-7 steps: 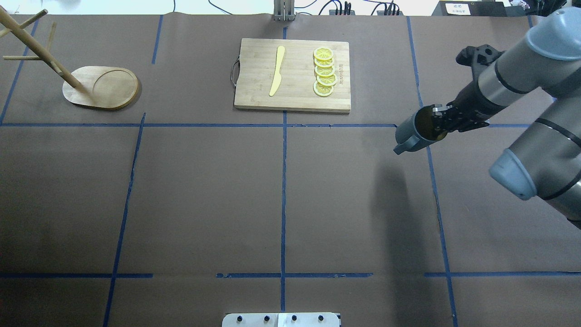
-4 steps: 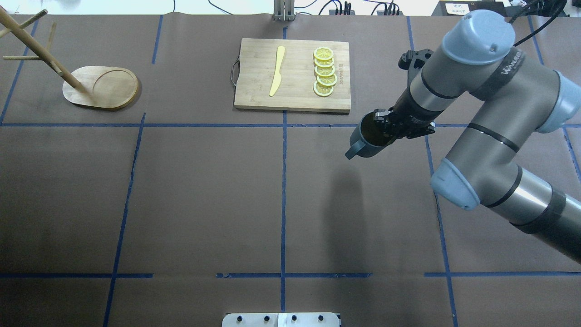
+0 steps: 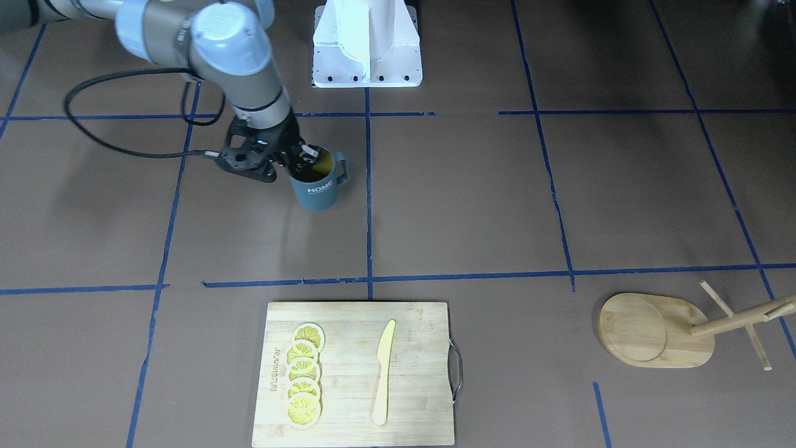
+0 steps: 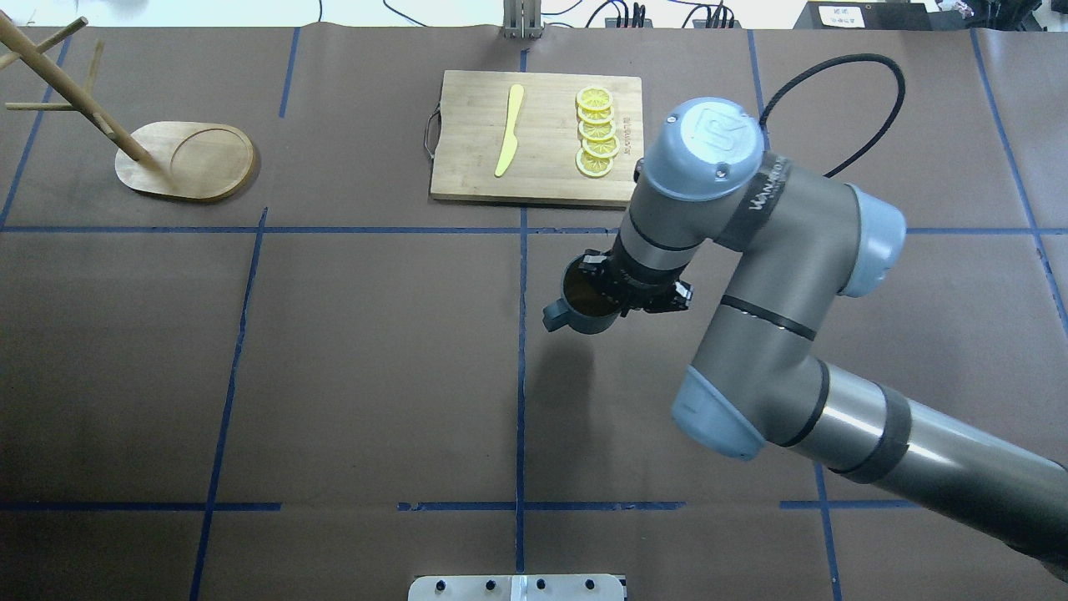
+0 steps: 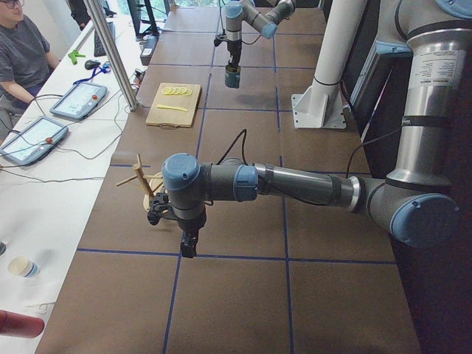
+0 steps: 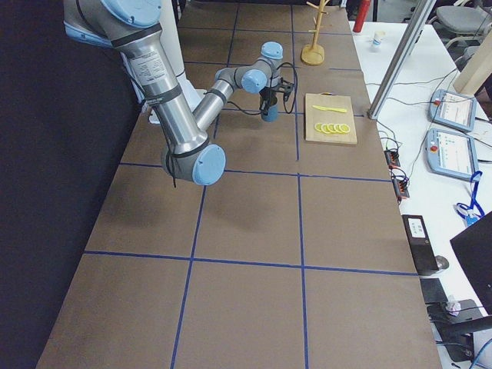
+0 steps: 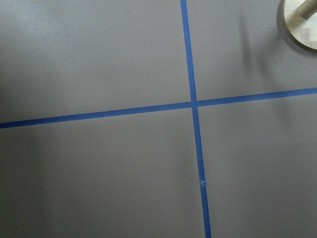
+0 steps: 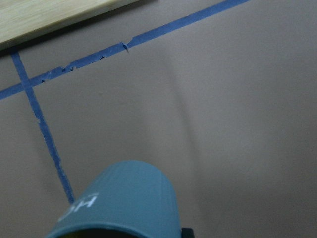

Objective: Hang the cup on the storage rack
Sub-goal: 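Carry the teal mug with the right gripper toward the table center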

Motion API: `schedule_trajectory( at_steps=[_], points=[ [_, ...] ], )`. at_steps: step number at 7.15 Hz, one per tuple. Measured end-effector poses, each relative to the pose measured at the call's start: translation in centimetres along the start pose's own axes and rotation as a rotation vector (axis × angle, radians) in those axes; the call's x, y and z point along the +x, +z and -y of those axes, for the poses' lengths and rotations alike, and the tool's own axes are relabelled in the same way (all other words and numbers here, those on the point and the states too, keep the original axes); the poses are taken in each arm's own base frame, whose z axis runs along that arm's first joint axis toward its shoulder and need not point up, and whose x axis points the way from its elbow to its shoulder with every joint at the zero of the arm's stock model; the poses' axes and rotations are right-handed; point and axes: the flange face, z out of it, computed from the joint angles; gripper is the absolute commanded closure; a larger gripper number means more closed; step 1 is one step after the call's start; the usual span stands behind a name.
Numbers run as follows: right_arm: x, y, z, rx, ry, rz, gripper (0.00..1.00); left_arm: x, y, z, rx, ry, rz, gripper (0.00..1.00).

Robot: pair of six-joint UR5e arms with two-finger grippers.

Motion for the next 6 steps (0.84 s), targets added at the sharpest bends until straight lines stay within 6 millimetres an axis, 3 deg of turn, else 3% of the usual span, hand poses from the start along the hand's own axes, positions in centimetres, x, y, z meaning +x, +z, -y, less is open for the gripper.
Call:
schedule_trajectory(
  at_steps=[1,3,5,6],
  points=[
    [-2.6,1.0,-1.7,-0.002,0.033,-0.021,1.0,0.0,0.0,0.0,0.0,0.0,0.0,0.0],
    [-5.6,2.6,-4.9,0.002,0.016,-0.035,1.0,0.0,0.0,0.0,0.0,0.0,0.0,0.0],
    [-7.6,4.4,-6.1,-0.004,-0.009,-0.034,0.96,0.0,0.0,0.0,0.0,0.0,0.0,0.0],
    [-8.0,5.2,-6.1,-0.005,-0.016,-0.03,0.28,0.0,0.0,0.0,0.0,0.0,0.0,0.0]
  ],
)
